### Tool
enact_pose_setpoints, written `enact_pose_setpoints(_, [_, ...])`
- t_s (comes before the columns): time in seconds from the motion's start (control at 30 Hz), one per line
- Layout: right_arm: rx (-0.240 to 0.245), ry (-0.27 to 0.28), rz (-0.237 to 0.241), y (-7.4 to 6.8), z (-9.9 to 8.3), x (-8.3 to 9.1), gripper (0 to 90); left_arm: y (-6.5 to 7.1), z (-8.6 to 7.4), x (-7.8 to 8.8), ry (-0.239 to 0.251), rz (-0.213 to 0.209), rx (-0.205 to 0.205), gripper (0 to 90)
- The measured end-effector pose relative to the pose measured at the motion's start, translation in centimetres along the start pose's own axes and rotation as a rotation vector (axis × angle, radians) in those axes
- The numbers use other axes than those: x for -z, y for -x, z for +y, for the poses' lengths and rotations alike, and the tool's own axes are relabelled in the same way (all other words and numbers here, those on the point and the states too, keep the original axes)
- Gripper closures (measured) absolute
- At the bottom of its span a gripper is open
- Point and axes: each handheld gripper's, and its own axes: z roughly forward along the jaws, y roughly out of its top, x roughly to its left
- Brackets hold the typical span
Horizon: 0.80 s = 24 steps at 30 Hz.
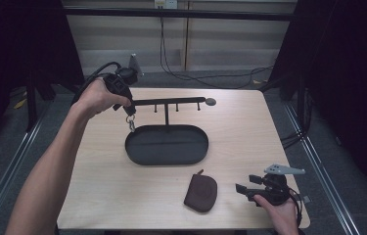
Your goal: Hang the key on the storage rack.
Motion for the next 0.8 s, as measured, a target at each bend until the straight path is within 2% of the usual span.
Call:
enact_pose_setpoints(0.1, [0.001,-0.003,0.002,0.0,0.0,0.0,26.1,-0.2,0.6,0.0,0.025,0.016,0.014,89.6])
enact_pose_setpoints(0.13, [0.001,-0.003,0.001,0.0,0.0,0.0,26.1,-0.2,0.8,0.0,0.021,0.026,0.018,89.6])
enact_pose_setpoints(0.2, [0.0,-0.003,0.004,0.0,0.0,0.0,26.1,-0.2,0.9,-0.1,0.01,0.014,0.013,89.6])
enact_pose_setpoints(0.23, [0.0,0.0,0.002,0.0,0.0,0.0,26.1,-0.2,1.1,-0.3,0.011,0.03,0.02,89.6])
enact_pose_setpoints(0.3, [-0.004,-0.003,0.0,0.0,0.0,0.0,26.1,-0.3,1.3,-0.6,0.008,0.019,0.013,89.6])
enact_pose_setpoints(0.37, [-0.002,-0.002,0.002,0.0,0.0,0.0,26.1,-0.3,1.5,-0.9,-0.003,0.045,0.021,89.6])
enact_pose_setpoints(0.43, [-0.001,-0.003,0.003,0.0,0.0,0.0,26.1,-0.4,1.6,-1.1,-0.007,0.046,0.022,89.6])
enact_pose_setpoints(0.47, [-0.001,-0.004,0.003,0.0,0.0,0.0,26.1,-0.5,1.6,-1.1,-0.004,0.059,0.026,89.6])
enact_pose_setpoints(0.5, [-0.001,-0.004,0.003,0.0,0.0,0.0,26.1,-0.6,1.6,-1.2,-0.007,0.047,0.028,89.6])
enact_pose_setpoints(0.57, [0.0,-0.006,0.004,0.0,0.0,0.0,26.1,-0.8,1.7,-1.1,0.006,0.056,0.03,89.6])
enact_pose_setpoints(0.7, [0.001,-0.005,0.006,0.0,0.0,-0.1,26.1,-1.3,1.7,-1.1,0.015,0.046,0.044,89.5])
enact_pose_setpoints(0.8, [0.0,-0.006,0.004,0.0,0.0,0.0,26.1,-1.1,1.9,-1.4,0.0,0.057,0.044,89.5])
